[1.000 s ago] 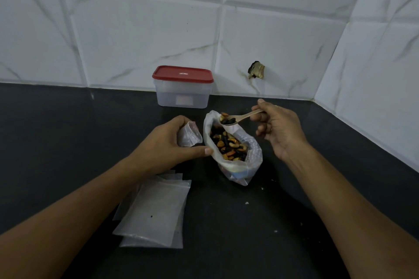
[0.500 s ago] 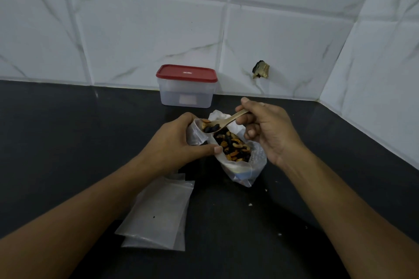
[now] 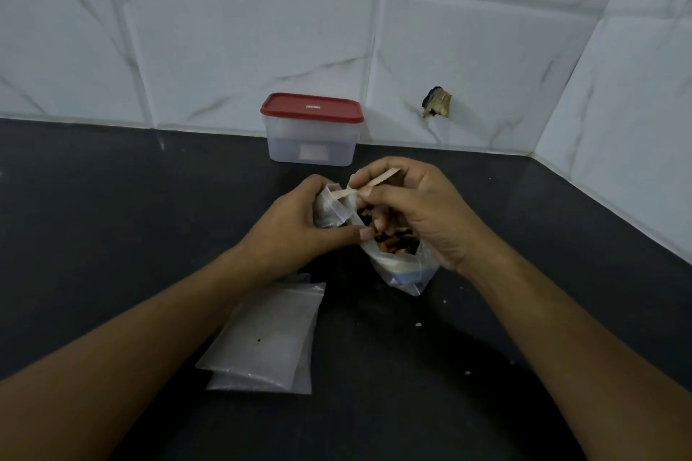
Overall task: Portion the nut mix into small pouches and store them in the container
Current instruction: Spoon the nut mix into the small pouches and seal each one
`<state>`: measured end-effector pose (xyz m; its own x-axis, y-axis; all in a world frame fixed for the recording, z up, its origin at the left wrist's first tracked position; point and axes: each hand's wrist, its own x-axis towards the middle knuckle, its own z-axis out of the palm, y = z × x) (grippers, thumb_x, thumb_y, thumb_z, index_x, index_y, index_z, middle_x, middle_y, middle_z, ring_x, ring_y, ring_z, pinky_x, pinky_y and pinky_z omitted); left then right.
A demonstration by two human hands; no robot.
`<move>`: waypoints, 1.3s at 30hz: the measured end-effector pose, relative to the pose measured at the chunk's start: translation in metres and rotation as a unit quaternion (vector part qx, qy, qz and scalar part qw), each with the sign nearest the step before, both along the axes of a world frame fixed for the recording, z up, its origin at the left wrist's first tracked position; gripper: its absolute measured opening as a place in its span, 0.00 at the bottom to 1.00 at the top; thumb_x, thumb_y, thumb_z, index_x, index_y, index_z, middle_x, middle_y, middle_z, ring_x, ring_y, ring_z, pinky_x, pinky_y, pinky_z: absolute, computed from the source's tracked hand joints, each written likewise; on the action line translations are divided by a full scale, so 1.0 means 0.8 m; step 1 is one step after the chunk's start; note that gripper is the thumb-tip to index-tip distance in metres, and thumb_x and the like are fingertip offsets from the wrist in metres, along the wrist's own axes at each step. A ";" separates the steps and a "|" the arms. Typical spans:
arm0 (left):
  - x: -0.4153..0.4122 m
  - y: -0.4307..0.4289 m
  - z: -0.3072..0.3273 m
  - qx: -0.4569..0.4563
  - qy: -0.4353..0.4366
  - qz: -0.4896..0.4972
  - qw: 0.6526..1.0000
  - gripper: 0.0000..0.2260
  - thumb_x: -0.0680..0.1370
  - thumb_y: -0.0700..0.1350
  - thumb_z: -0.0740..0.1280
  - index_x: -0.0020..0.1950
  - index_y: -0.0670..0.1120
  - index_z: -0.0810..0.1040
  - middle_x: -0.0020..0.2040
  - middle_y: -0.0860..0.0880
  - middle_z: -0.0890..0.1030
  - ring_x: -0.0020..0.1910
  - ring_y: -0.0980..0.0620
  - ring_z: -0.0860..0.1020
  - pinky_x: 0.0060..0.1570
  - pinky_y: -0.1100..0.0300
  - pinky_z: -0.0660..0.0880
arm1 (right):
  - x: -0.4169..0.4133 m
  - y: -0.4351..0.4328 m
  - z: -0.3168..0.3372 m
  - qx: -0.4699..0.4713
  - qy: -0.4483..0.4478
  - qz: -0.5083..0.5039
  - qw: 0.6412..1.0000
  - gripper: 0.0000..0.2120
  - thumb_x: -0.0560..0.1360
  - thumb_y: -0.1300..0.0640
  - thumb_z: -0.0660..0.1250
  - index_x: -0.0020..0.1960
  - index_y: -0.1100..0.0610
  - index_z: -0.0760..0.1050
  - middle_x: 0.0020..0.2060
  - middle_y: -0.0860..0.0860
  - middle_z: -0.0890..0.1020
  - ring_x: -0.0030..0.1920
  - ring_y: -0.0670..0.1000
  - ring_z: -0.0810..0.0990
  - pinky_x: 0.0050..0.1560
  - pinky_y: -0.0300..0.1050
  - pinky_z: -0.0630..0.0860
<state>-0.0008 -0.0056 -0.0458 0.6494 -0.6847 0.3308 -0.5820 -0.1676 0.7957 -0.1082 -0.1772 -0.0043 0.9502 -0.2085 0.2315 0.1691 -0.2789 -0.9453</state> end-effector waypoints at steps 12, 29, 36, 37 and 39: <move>0.000 0.002 0.004 0.020 0.027 -0.007 0.999 0.26 0.66 0.63 0.77 0.60 0.55 0.77 0.49 0.54 0.84 0.46 0.57 0.83 0.46 0.56 0.81 | 0.002 -0.004 -0.004 0.024 -0.015 0.028 0.999 0.09 0.82 0.65 0.66 0.58 0.63 0.82 0.41 0.56 0.84 0.32 0.48 0.76 0.37 0.44 0.75; -0.005 0.003 0.008 0.019 0.056 -0.002 0.998 0.25 0.68 0.60 0.77 0.61 0.55 0.76 0.52 0.55 0.84 0.50 0.56 0.83 0.55 0.50 0.82 | 0.001 -0.031 0.003 0.244 -0.024 -0.069 0.967 0.08 0.83 0.54 0.66 0.54 0.58 0.81 0.37 0.52 0.83 0.34 0.48 0.81 0.36 0.43 0.80; -0.006 0.004 0.005 0.019 0.044 -0.005 0.999 0.27 0.66 0.63 0.75 0.62 0.55 0.76 0.53 0.55 0.84 0.50 0.60 0.83 0.52 0.57 0.81 | -0.001 -0.050 0.004 0.217 -0.057 -0.160 0.961 0.08 0.84 0.54 0.65 0.51 0.57 0.80 0.35 0.52 0.83 0.32 0.50 0.80 0.34 0.44 0.79; -0.008 0.004 0.005 0.017 0.045 -0.002 0.999 0.27 0.66 0.62 0.75 0.62 0.55 0.76 0.53 0.55 0.84 0.49 0.61 0.83 0.51 0.60 0.81 | -0.002 -0.053 0.003 0.188 -0.062 -0.182 0.963 0.09 0.84 0.54 0.65 0.52 0.58 0.80 0.34 0.53 0.83 0.32 0.50 0.80 0.34 0.44 0.79; -0.011 0.002 0.004 0.006 0.045 0.004 0.999 0.26 0.67 0.61 0.76 0.61 0.54 0.76 0.52 0.55 0.84 0.48 0.61 0.82 0.48 0.63 0.80 | -0.001 -0.059 -0.001 0.132 -0.070 -0.219 0.964 0.10 0.85 0.54 0.64 0.53 0.60 0.79 0.34 0.53 0.83 0.31 0.51 0.81 0.32 0.43 0.80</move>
<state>-0.0093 -0.0040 -0.0427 0.6818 -0.6828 0.2625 -0.5063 -0.1814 0.8431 -0.1090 -0.2247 -0.0054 0.7218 -0.6510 0.2350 0.2203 -0.1057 -0.9697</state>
